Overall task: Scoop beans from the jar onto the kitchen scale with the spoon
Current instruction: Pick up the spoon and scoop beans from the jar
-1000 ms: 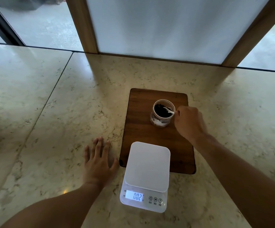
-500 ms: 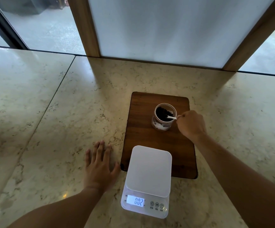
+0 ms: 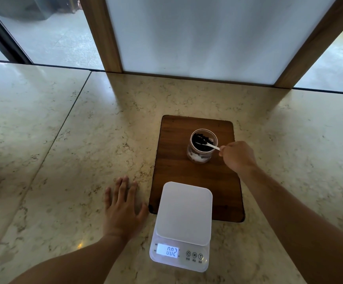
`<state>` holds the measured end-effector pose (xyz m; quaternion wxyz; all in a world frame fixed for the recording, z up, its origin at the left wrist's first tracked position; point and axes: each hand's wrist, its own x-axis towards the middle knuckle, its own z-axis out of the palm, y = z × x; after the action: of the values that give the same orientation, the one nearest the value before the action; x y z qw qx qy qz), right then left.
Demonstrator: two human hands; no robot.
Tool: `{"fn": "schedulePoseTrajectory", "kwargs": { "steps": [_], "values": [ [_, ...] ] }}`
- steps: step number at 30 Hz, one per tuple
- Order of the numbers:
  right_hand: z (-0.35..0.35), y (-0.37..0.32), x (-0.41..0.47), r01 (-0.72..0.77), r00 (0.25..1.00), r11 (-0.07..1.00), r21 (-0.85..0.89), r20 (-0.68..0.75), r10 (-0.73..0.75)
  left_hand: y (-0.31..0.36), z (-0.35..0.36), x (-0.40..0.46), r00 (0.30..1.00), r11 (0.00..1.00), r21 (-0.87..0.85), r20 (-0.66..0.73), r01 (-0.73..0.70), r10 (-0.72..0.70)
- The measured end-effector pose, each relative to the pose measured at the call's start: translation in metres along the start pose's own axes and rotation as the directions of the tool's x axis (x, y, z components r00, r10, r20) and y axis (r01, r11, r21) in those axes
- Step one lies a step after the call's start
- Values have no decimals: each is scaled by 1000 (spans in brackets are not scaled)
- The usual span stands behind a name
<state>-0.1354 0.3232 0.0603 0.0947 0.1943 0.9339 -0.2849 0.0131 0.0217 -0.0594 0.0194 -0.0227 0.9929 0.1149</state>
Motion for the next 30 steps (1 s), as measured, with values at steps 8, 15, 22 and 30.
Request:
{"fn": "schedulePoseTrajectory", "kwargs": {
  "steps": [8,15,22,30],
  "values": [
    [-6,0,-6,-7,999,999,36,42,6,-2,3,0,1000,1000,-3,-7,0,0],
    [-11,5,-9,-97,995,981,165,40,92,0,1,-1,1000,1000,-4,-18,-8,7],
    [-14,12,-11,-52,998,984,172,53,43,2,-3,-1,1000,1000,-2,-13,-5,5],
    [-15,26,-27,-37,998,966,255,61,22,3,-3,-2,1000,1000,-3,2,11,-11]
  ]
}}
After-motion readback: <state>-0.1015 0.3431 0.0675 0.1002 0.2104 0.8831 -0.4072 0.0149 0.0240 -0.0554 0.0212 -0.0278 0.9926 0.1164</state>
